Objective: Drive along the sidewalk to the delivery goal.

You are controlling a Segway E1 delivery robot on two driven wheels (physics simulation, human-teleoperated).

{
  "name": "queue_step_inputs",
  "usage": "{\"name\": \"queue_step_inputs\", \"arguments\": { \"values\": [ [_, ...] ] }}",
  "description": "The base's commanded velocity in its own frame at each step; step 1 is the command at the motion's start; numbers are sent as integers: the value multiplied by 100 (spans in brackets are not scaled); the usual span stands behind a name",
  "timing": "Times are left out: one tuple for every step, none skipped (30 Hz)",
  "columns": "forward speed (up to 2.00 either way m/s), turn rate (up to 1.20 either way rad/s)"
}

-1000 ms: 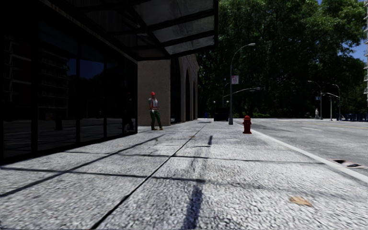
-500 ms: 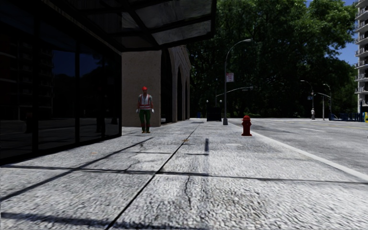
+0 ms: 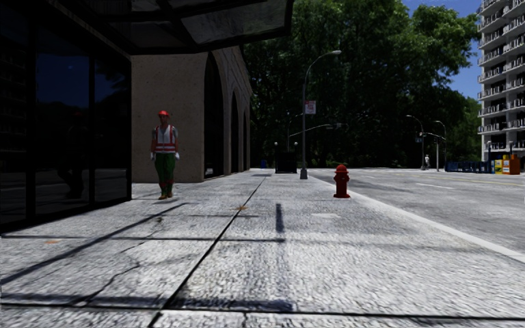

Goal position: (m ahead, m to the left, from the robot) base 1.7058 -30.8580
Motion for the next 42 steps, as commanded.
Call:
{"name": "queue_step_inputs", "arguments": {
  "values": [
    [200, -21],
    [200, 0],
    [200, 0],
    [200, 0],
    [200, 0],
    [200, 0],
    [200, 0],
    [200, 0],
    [200, 0],
    [200, 0],
    [200, 0],
    [200, 0],
    [200, 0],
    [200, 0],
    [200, 0],
    [200, 0],
    [200, 0],
    [200, 0],
    [200, 0],
    [200, 0],
    [200, 0],
    [200, 0],
    [200, 0],
    [200, 0],
    [200, 0],
    [200, 0],
    [200, 0],
    [200, 0],
    [200, 0],
    [200, 0],
    [200, 0],
    [200, 0],
    [200, 0],
    [200, 0],
    [200, 0],
    [200, 0],
    [200, 0],
    [200, 0],
    [200, 0],
    [200, 0],
    [200, 0],
    [200, 0]
  ]
}}
